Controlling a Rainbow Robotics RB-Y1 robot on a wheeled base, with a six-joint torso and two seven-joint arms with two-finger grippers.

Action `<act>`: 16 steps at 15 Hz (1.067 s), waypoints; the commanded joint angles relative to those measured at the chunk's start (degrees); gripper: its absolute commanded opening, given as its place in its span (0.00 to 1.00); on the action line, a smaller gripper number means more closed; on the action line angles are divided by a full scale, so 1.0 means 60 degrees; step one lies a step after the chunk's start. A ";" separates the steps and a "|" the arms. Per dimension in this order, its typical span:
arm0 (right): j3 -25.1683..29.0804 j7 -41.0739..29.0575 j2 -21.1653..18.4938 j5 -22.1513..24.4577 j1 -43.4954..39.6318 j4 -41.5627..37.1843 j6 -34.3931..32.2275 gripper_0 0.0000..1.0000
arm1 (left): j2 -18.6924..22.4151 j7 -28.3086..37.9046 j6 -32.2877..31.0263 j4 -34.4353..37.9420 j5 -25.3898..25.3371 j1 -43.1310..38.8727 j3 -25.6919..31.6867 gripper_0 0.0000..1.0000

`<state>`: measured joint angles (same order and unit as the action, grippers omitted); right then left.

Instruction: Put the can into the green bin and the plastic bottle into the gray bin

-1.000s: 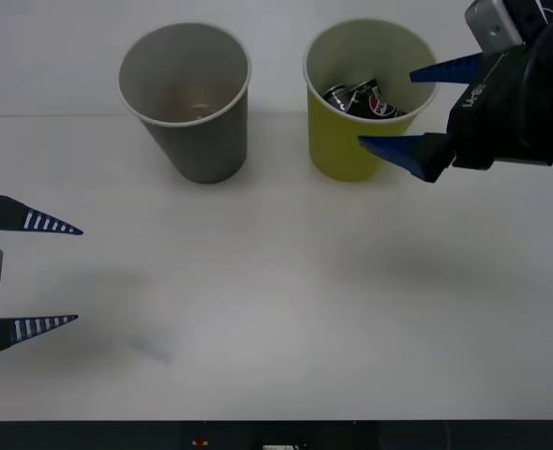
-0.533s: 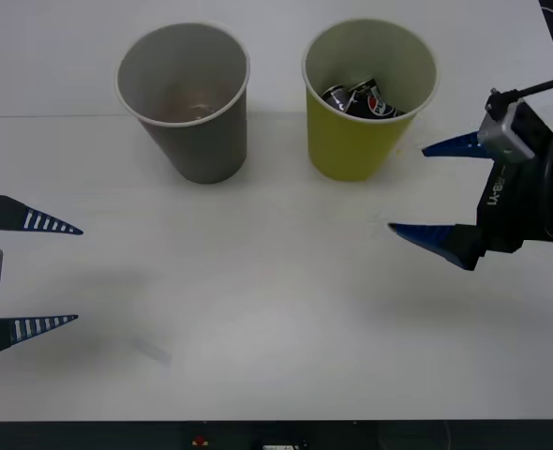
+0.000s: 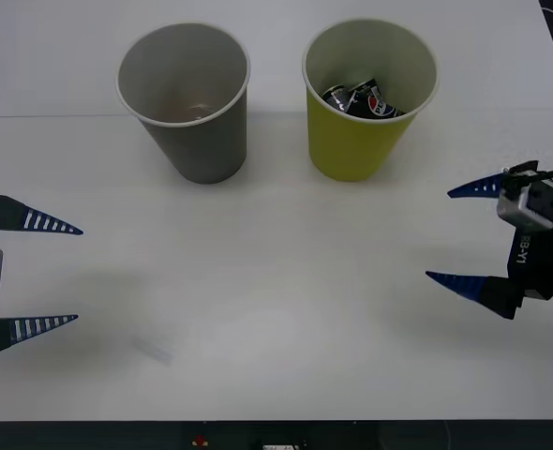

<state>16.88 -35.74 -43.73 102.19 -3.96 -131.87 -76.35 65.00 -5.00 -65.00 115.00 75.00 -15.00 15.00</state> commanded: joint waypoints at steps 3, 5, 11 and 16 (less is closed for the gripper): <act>0.0013 0.0419 -0.1090 -0.0185 -0.0922 -0.0097 0.0566 1.00 | 0.0000 0.0000 0.0000 0.0000 0.0000 0.0000 0.0000 1.00; 0.0013 0.0565 -0.1339 -0.0332 -0.1141 -0.0097 0.0610 1.00 | 0.0000 0.0000 0.0000 0.0000 0.0000 0.0000 0.0000 1.00; 0.0013 0.1005 -0.2555 -0.1196 -0.2079 -0.0259 0.1519 1.00 | 0.0000 0.0000 0.0000 0.0000 0.0000 0.0000 0.0000 1.00; 0.0013 0.1342 -0.3375 -0.1724 -0.2723 -0.0259 0.2353 1.00 | 0.0000 0.0000 0.0000 0.0000 0.0000 0.0000 0.0000 1.00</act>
<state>16.97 -28.01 -63.40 92.03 -20.12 -133.43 -62.41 65.00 -5.00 -65.00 115.00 75.00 -15.00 15.00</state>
